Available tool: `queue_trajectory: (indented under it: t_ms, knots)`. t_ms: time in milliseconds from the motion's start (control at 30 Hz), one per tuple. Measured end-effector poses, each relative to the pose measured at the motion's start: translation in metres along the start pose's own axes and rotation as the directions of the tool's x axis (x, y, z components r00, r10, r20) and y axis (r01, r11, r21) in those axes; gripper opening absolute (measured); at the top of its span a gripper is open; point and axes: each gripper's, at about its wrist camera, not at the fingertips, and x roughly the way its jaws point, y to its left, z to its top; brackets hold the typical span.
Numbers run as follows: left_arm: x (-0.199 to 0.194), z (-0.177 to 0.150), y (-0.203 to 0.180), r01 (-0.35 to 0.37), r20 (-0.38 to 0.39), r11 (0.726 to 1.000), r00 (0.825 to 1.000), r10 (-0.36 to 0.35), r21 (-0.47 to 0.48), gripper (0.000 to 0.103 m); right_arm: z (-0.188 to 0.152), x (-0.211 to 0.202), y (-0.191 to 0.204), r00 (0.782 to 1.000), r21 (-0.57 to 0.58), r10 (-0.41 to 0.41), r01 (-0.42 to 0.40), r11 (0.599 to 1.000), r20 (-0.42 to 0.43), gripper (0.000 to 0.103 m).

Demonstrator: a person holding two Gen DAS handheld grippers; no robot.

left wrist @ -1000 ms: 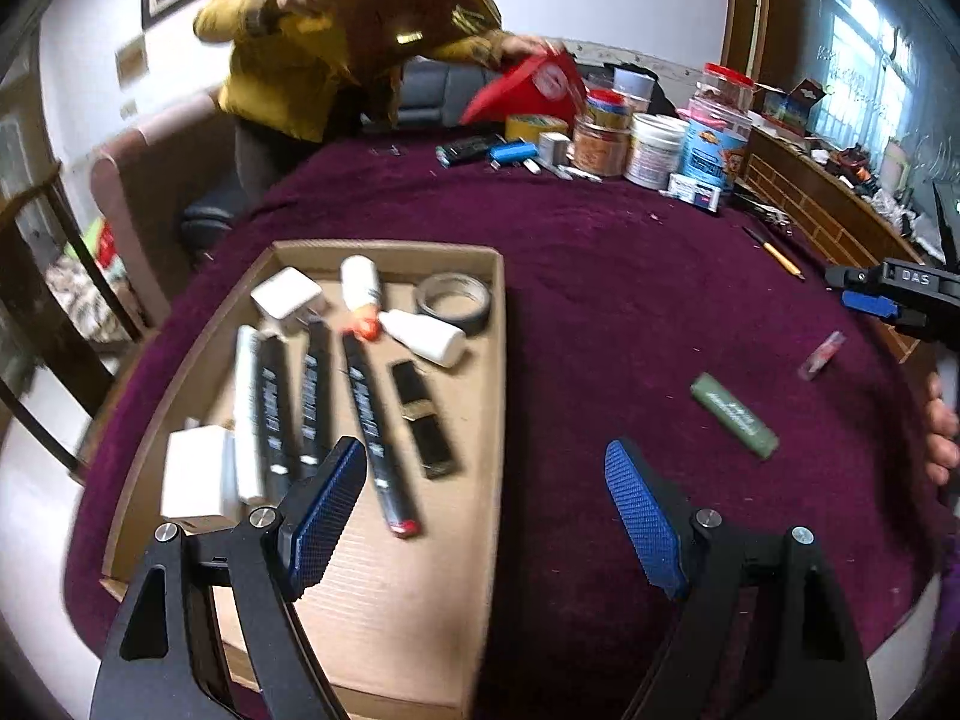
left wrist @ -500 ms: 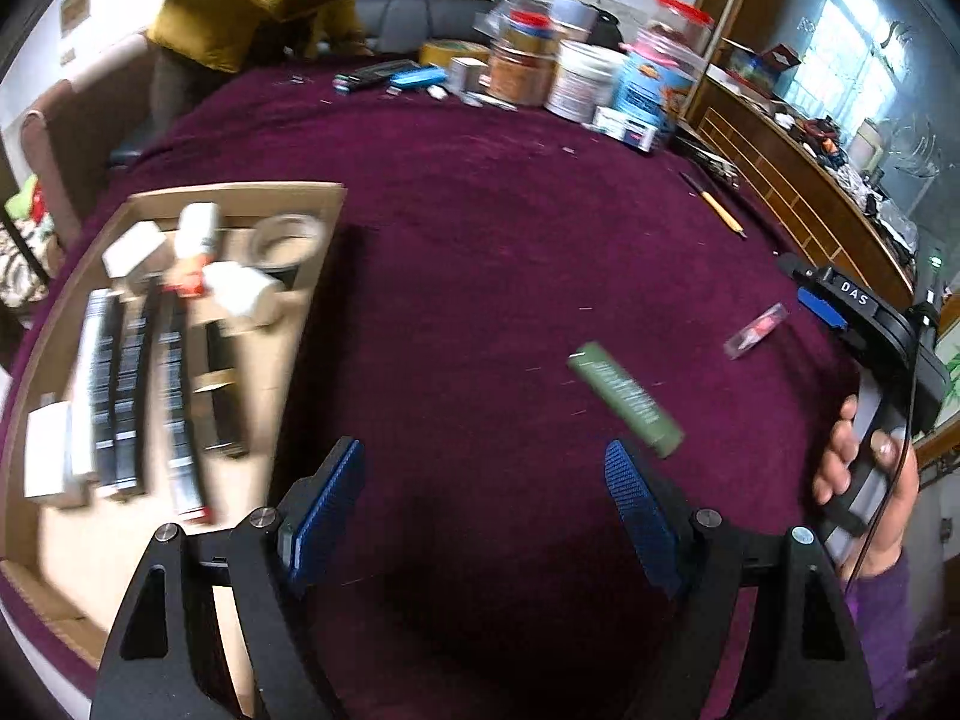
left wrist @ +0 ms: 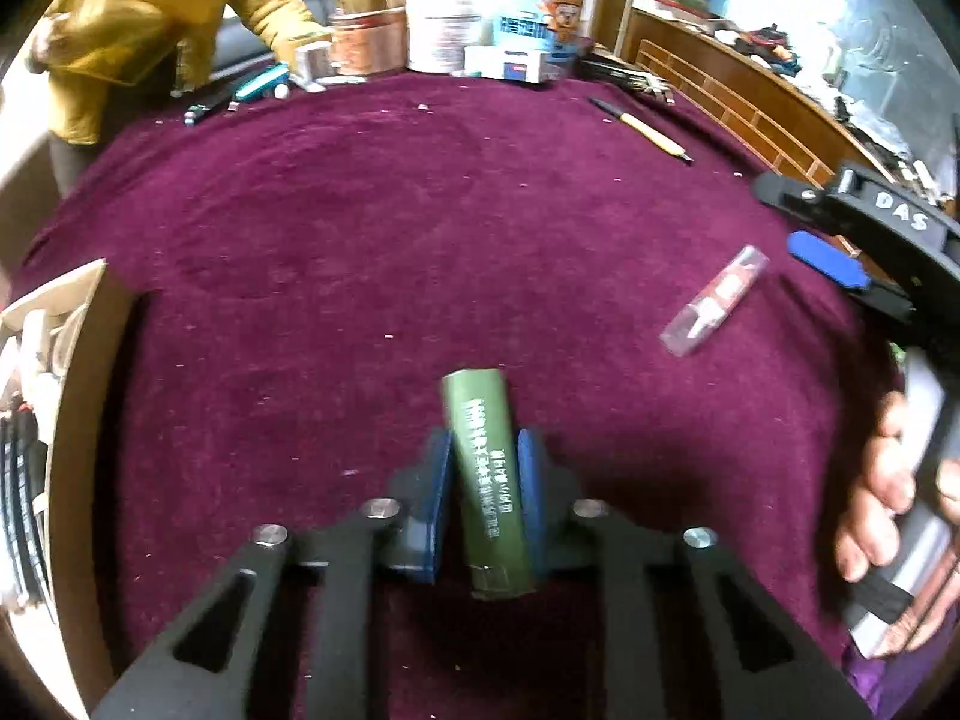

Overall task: Organize rigid objects
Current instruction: 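Grasp the green battery with the left tool while the right tool reaches the clear red-tipped tube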

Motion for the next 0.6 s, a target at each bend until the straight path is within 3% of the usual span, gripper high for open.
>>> queue_trajectory:
  t_ms: [133, 267, 433, 500, 567, 600]
  knots:
    - [-0.003, -0.002, 0.016, 0.062, -0.003, 0.997, 0.998, -0.063, -0.039, 0.018, 0.000, 0.003, -0.001, 1.000, 0.007, 0.007, -0.007, 1.000, -0.016, 0.054]
    - [-0.004, -0.004, 0.020, 0.065, 0.008, 0.997, 0.998, -0.064, -0.043, 0.019, -0.001, 0.005, -0.001, 1.000, 0.006, 0.011, -0.011, 1.000, -0.024, 0.054]
    - [-0.003, -0.006, 0.007, 0.017, 0.033, 1.000, 0.999, -0.018, 0.006, 0.030, -0.002, 0.007, 0.000, 1.000, 0.001, 0.005, -0.005, 1.000, -0.030, 0.054]
    - [-0.002, -0.009, -0.001, -0.030, 0.054, 0.998, 0.998, 0.027, 0.048, 0.030, -0.003, 0.008, 0.001, 1.000, -0.004, 0.001, -0.001, 1.000, -0.030, 0.054]
    - [-0.003, -0.013, -0.007, -0.072, 0.070, 0.993, 0.995, 0.066, 0.089, 0.026, -0.003, 0.010, 0.002, 0.999, -0.014, -0.006, 0.006, 1.000, -0.035, 0.054]
    - [-0.004, -0.014, -0.008, -0.085, 0.075, 0.991, 0.994, 0.078, 0.099, 0.016, -0.004, 0.011, 0.002, 0.999, -0.019, -0.009, 0.008, 1.000, -0.039, 0.054]
